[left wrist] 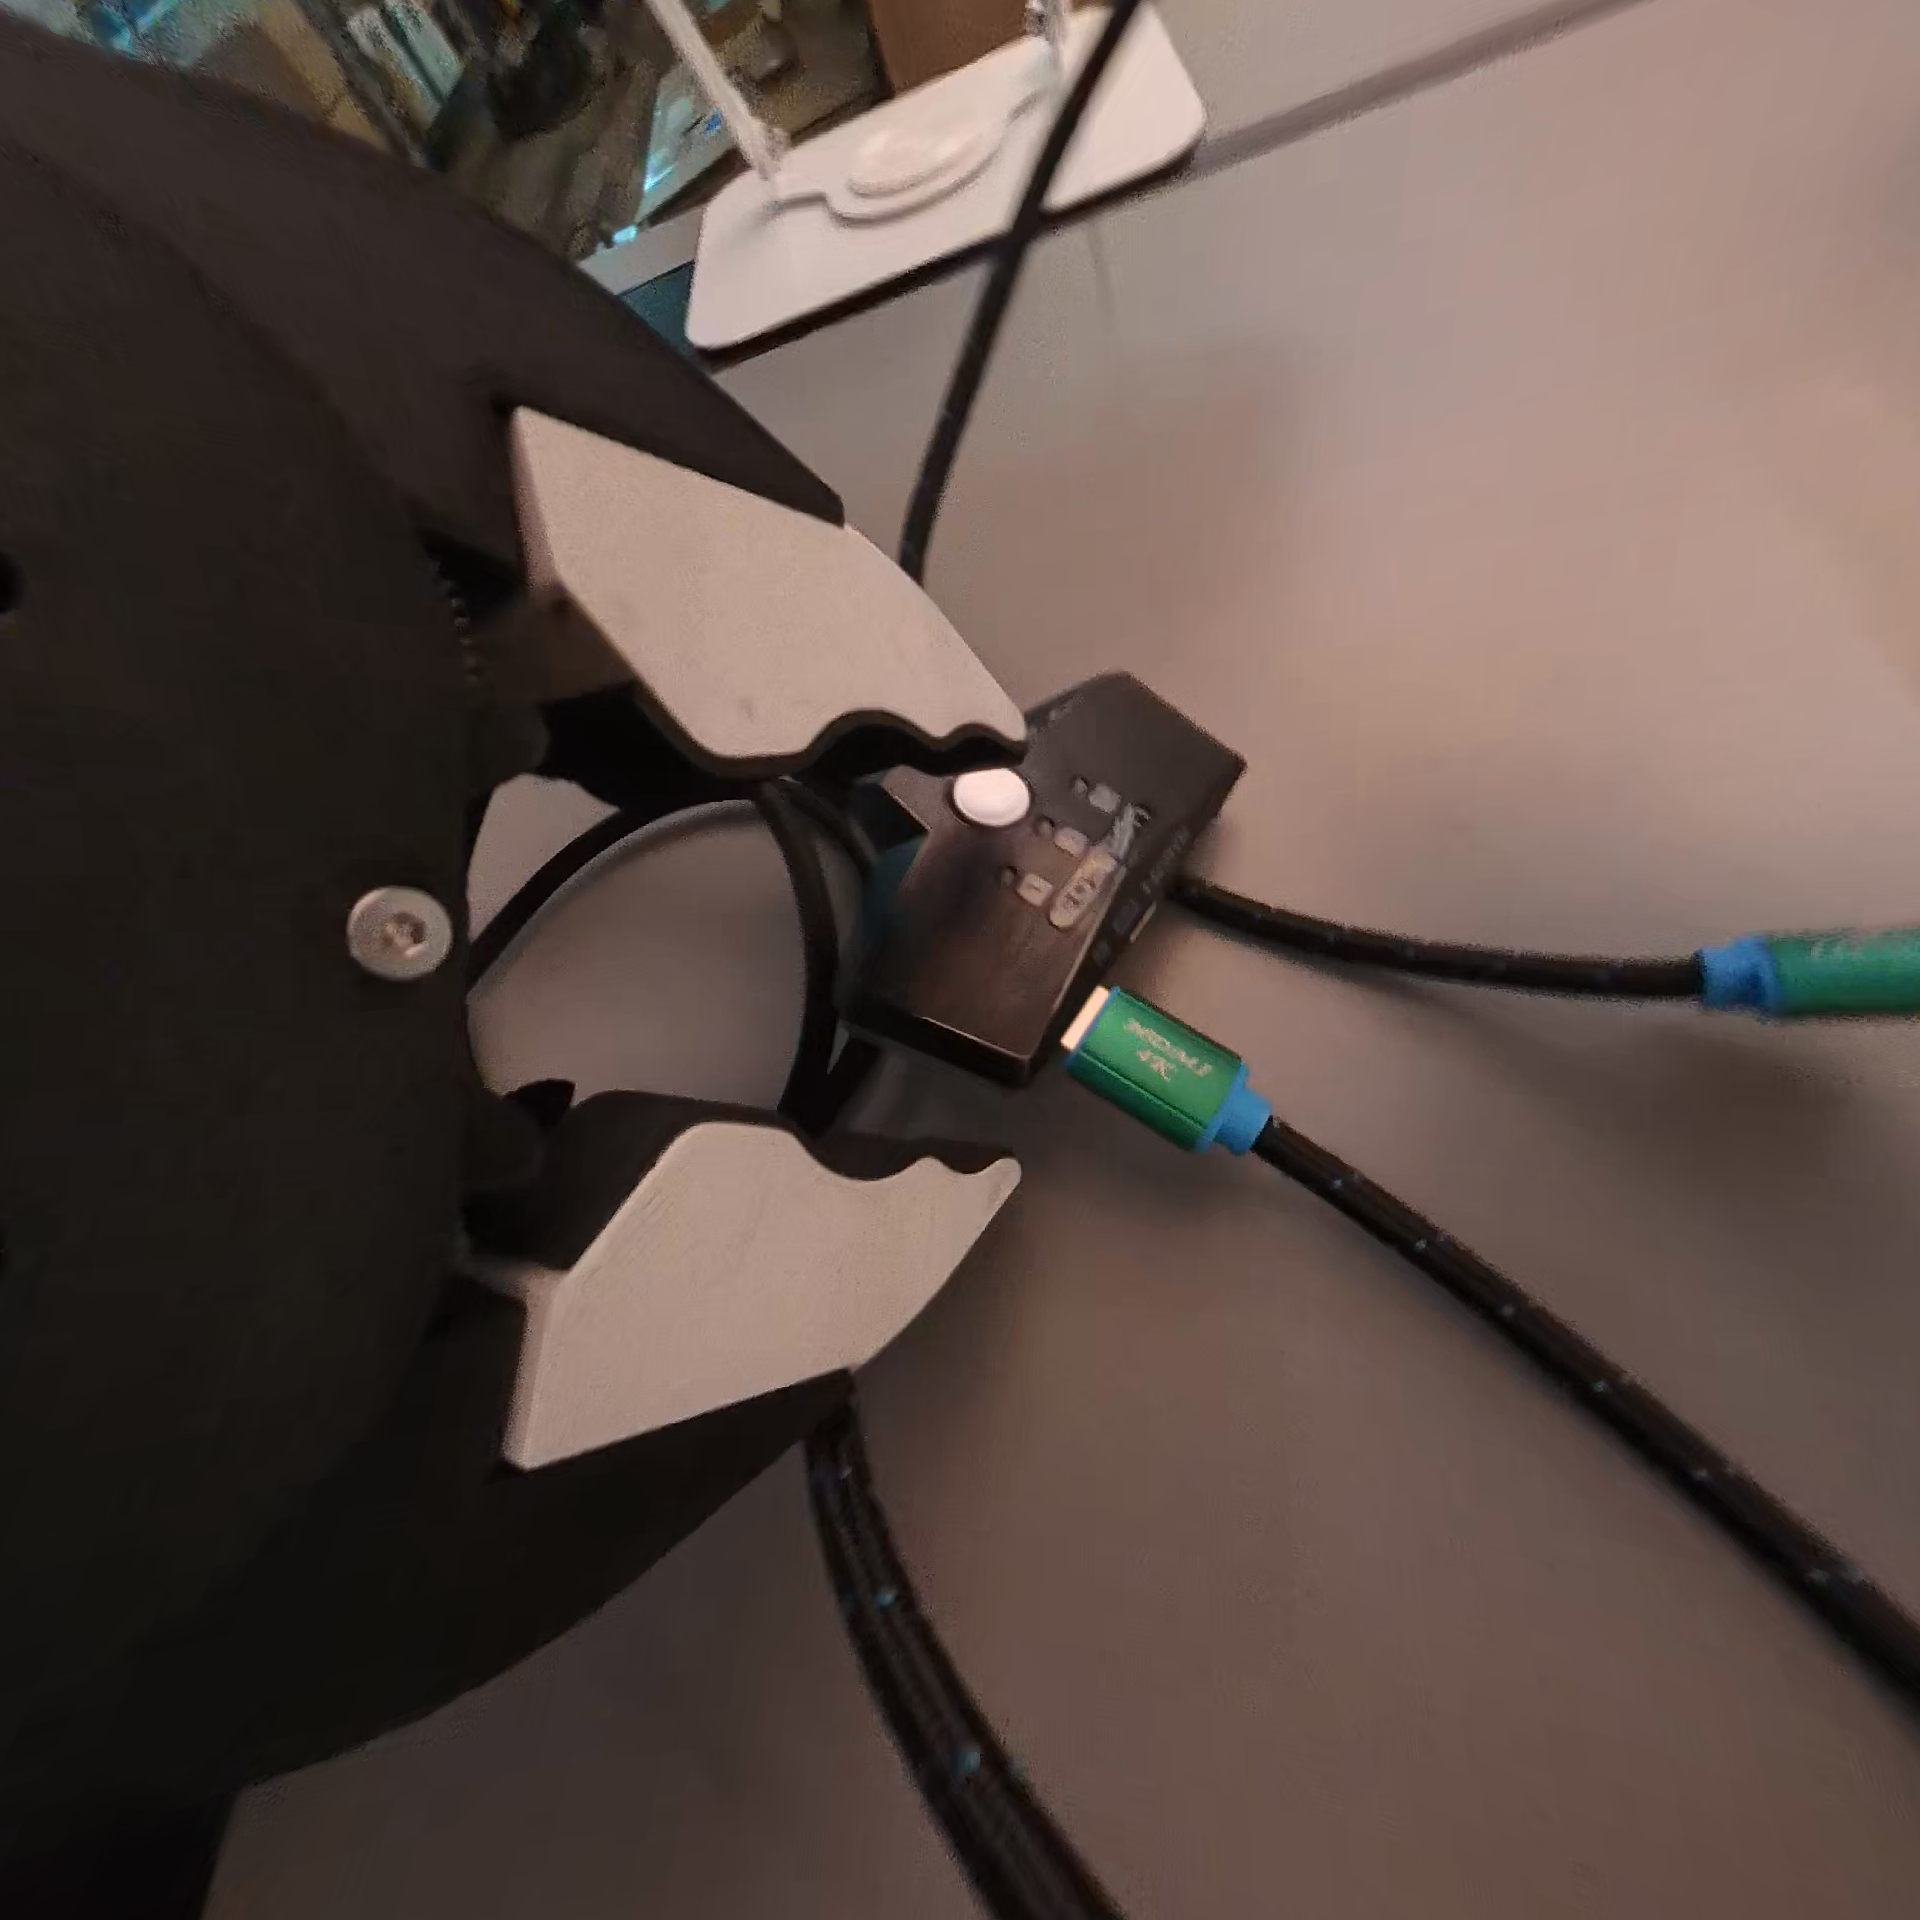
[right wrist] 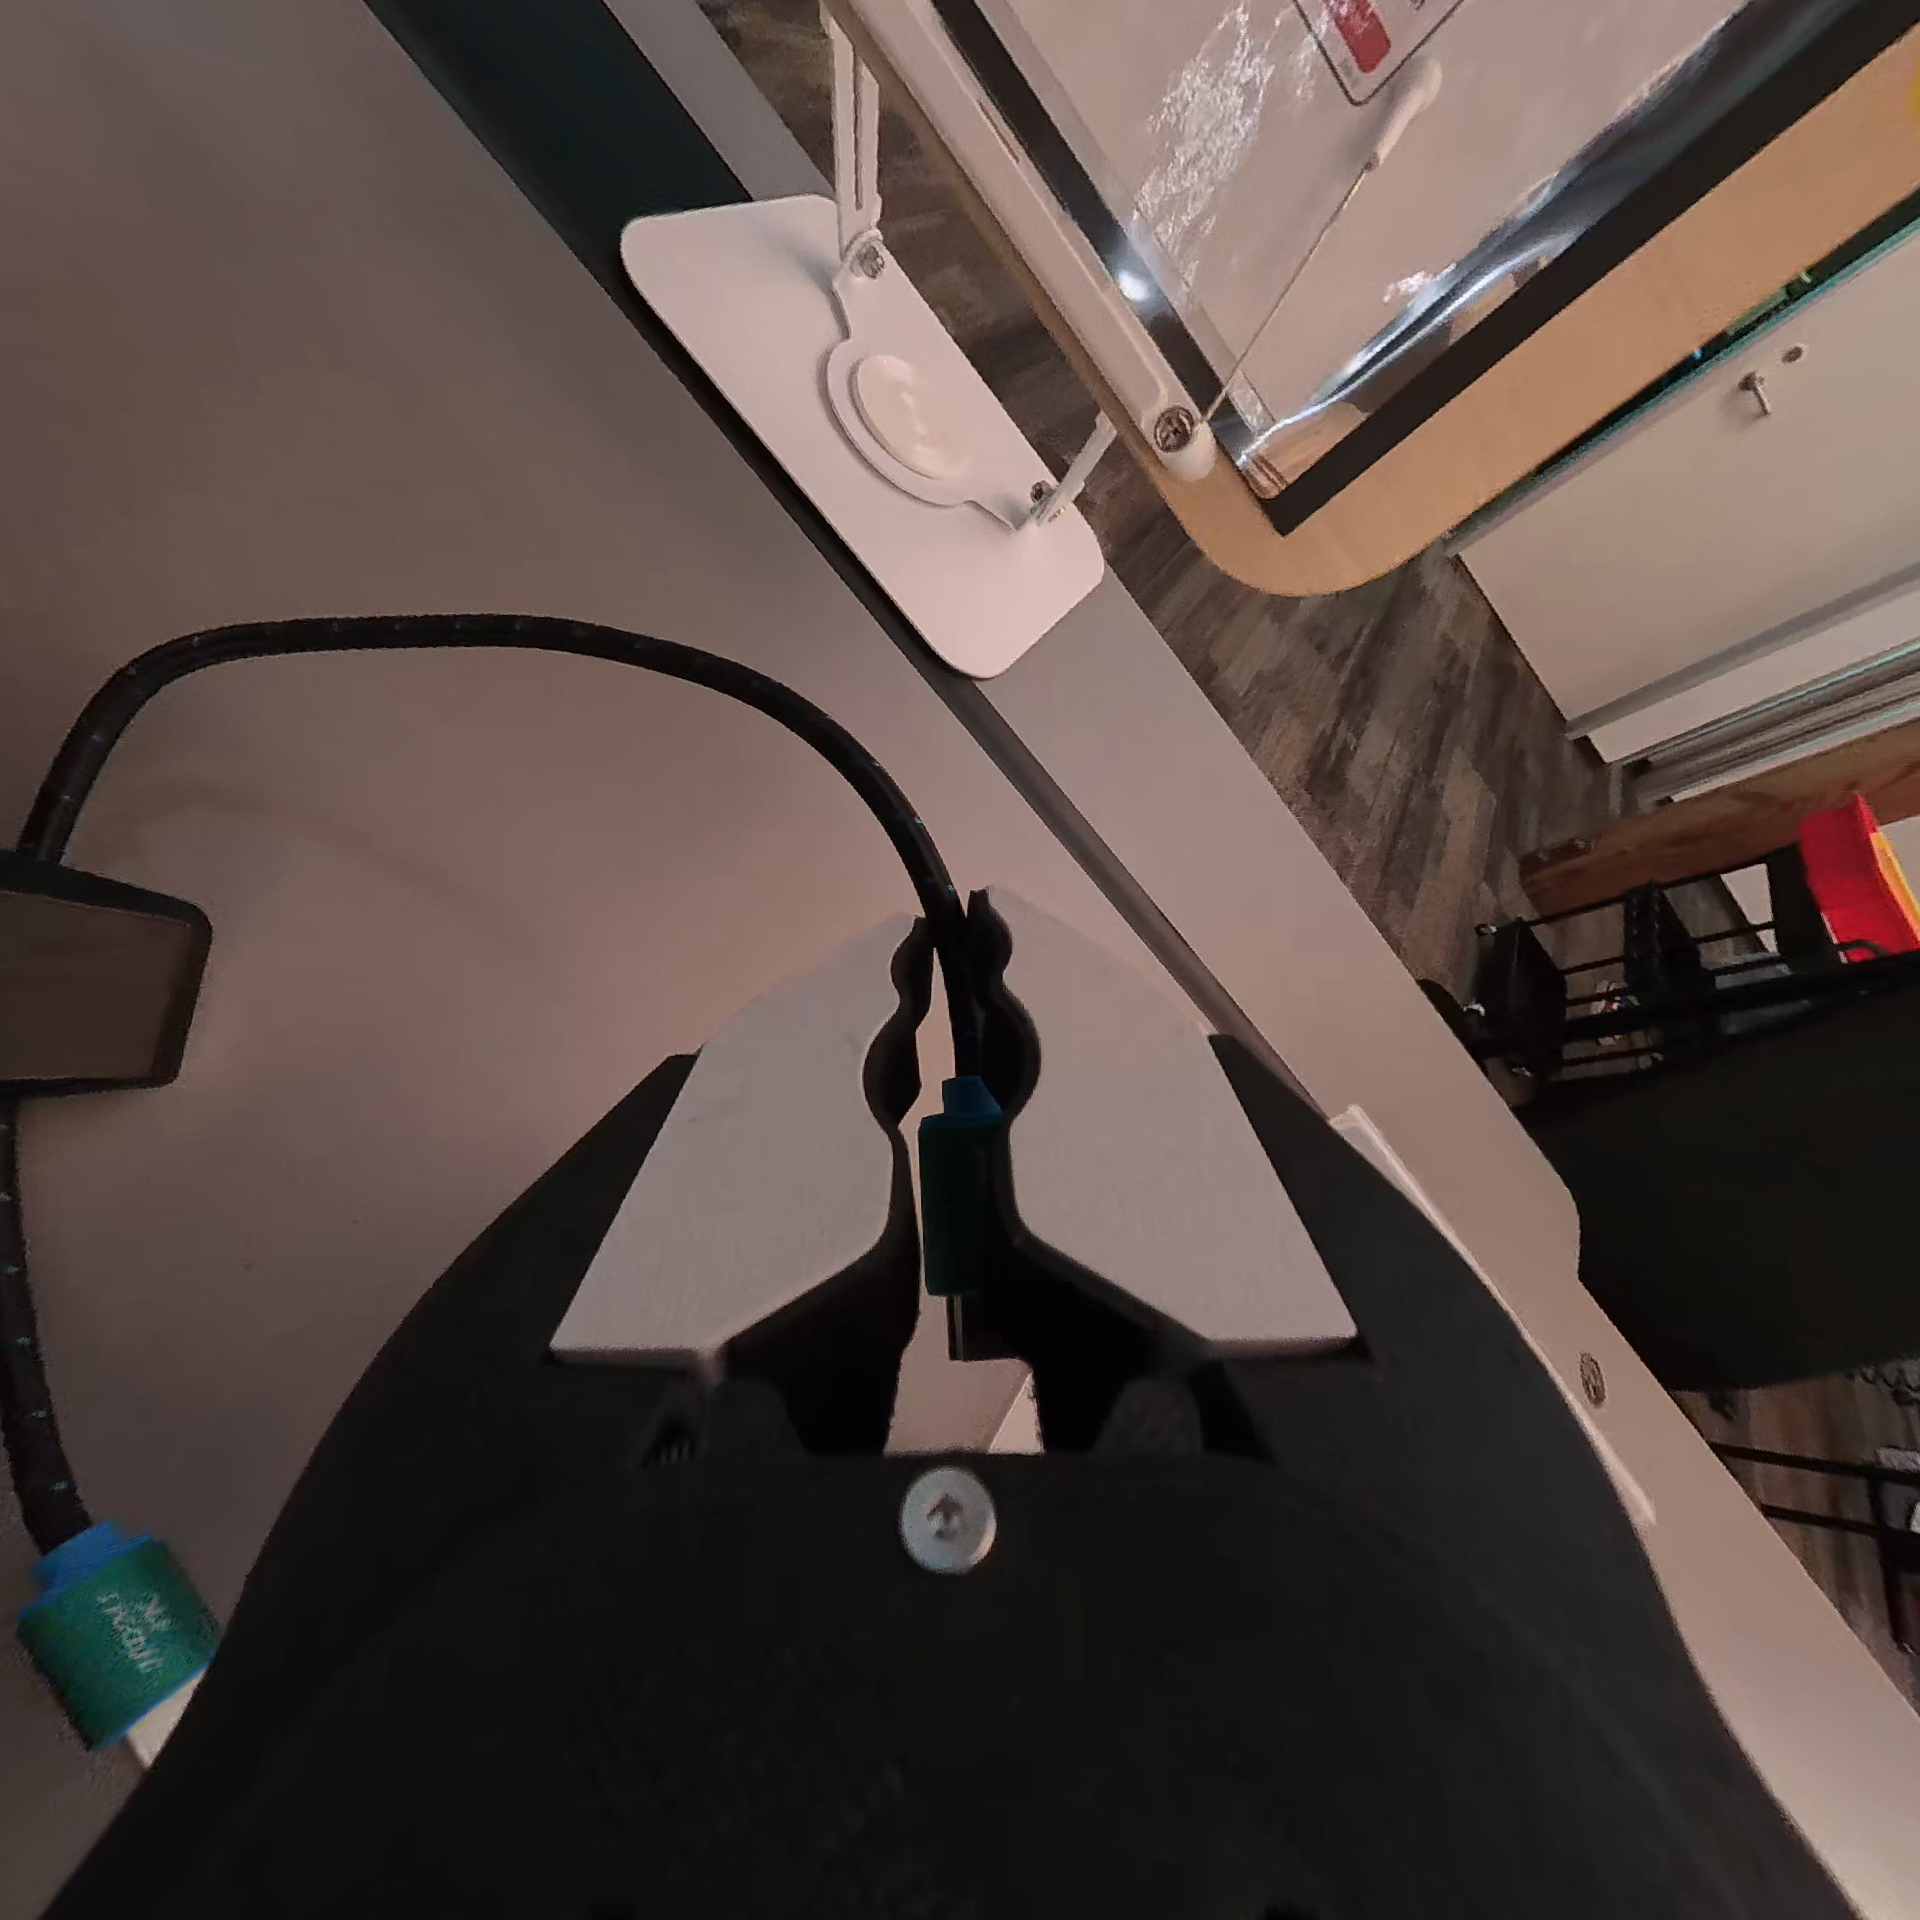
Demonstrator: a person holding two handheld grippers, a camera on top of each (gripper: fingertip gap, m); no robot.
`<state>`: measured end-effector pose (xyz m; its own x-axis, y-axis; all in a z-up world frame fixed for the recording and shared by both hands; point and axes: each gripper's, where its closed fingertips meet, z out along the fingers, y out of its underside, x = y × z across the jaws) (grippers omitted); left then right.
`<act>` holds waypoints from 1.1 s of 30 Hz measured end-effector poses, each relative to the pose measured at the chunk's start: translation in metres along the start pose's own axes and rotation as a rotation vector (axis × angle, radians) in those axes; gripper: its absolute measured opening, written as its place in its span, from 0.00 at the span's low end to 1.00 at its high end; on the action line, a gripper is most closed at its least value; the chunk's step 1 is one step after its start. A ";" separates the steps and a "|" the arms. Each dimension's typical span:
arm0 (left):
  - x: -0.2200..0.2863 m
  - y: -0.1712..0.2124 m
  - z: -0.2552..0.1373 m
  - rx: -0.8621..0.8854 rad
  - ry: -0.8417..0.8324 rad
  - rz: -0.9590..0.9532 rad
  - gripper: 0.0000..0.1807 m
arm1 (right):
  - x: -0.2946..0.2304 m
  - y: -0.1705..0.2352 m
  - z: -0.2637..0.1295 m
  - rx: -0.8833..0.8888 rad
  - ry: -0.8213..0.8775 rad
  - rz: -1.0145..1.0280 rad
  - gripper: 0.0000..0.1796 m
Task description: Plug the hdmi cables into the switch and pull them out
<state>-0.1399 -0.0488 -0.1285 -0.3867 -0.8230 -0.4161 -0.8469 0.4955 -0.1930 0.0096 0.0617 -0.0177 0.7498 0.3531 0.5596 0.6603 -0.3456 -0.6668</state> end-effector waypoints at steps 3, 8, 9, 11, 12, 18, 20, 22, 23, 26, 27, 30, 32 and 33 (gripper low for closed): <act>-0.005 0.003 0.017 -0.039 -0.031 0.086 0.35 | -0.001 -0.005 0.004 0.000 -0.025 -0.015 0.05; -0.006 0.004 0.013 -0.024 -0.062 0.095 0.31 | 0.015 -0.007 0.007 0.002 -0.002 -0.021 0.05; -0.006 0.006 0.011 -0.023 -0.076 0.096 0.31 | 0.021 -0.005 0.008 -0.008 0.017 -0.017 0.05; -0.004 0.011 0.007 -0.028 -0.099 0.084 0.31 | 0.032 -0.001 0.011 -0.026 0.031 0.028 0.05; -0.002 0.014 0.005 -0.027 -0.103 0.073 0.31 | 0.037 0.001 0.013 -0.028 0.041 0.065 0.05; 0.005 0.022 0.000 0.026 -0.061 -0.053 0.28 | 0.063 -0.010 -0.004 0.110 0.124 0.132 0.04; 0.002 0.020 -0.004 0.052 -0.053 -0.112 0.30 | 0.065 -0.023 -0.016 0.209 0.132 0.107 0.04; -0.005 0.012 -0.017 0.133 -0.056 -0.193 0.32 | 0.064 -0.037 -0.029 0.334 0.105 0.104 0.05; -0.012 0.008 -0.028 0.191 -0.073 -0.238 0.32 | 0.063 -0.045 -0.036 0.406 0.086 0.111 0.05; -0.039 -0.005 -0.077 0.413 -0.146 -0.391 0.32 | 0.067 -0.059 -0.057 0.573 0.070 0.136 0.04; -0.052 -0.006 -0.097 0.495 -0.190 -0.445 0.32 | 0.071 -0.061 -0.063 0.612 0.073 0.156 0.05; -0.095 0.009 -0.153 0.684 -0.344 -0.617 0.31 | 0.070 -0.072 -0.085 0.765 0.005 0.176 0.05; -0.116 0.017 -0.174 0.788 -0.376 -0.718 0.36 | 0.069 -0.076 -0.093 0.812 -0.064 0.219 0.04; -0.121 0.011 -0.179 0.862 -0.329 -0.764 0.39 | 0.072 -0.076 -0.095 0.823 -0.078 0.252 0.04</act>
<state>-0.1680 0.0065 0.0791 0.3286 -0.9371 -0.1177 -0.2450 0.0358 -0.9689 0.0170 0.0304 0.1202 0.8452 0.4193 0.3314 0.2114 0.3072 -0.9279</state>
